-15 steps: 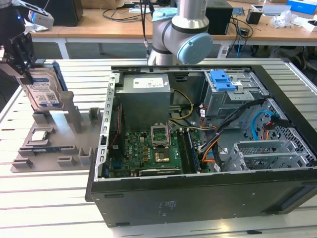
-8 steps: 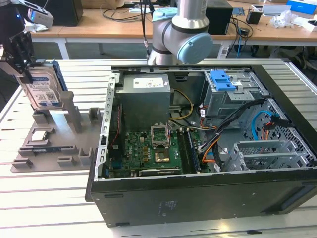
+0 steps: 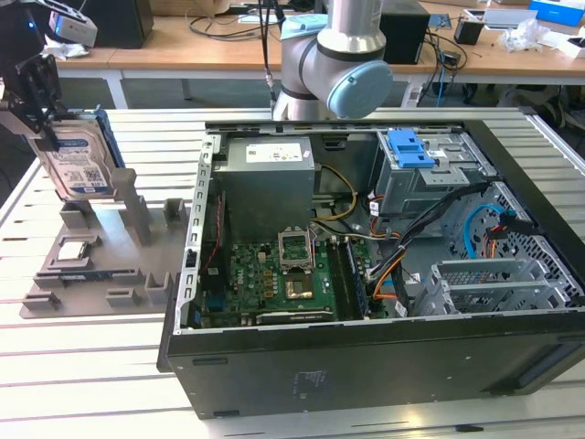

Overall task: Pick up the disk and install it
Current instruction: 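Pick up the disk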

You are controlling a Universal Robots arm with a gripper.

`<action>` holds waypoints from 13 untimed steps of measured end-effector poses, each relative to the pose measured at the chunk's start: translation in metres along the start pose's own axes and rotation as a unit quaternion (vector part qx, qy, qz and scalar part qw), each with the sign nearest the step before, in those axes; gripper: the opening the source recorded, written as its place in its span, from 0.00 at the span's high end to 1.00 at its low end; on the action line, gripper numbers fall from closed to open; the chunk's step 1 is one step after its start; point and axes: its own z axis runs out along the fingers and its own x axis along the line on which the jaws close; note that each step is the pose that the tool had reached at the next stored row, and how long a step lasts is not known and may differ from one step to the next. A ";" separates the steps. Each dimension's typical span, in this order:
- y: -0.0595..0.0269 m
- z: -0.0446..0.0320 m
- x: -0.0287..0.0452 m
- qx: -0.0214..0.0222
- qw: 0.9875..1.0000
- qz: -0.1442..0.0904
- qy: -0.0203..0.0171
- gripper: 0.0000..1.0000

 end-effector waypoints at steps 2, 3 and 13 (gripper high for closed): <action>0.0000 -0.0009 0.0000 0.000 1.000 0.000 0.000 0.63; 0.0001 -0.0013 0.0000 0.000 1.000 0.000 0.000 0.63; 0.0004 -0.0087 -0.0001 0.000 1.000 0.000 -0.001 0.63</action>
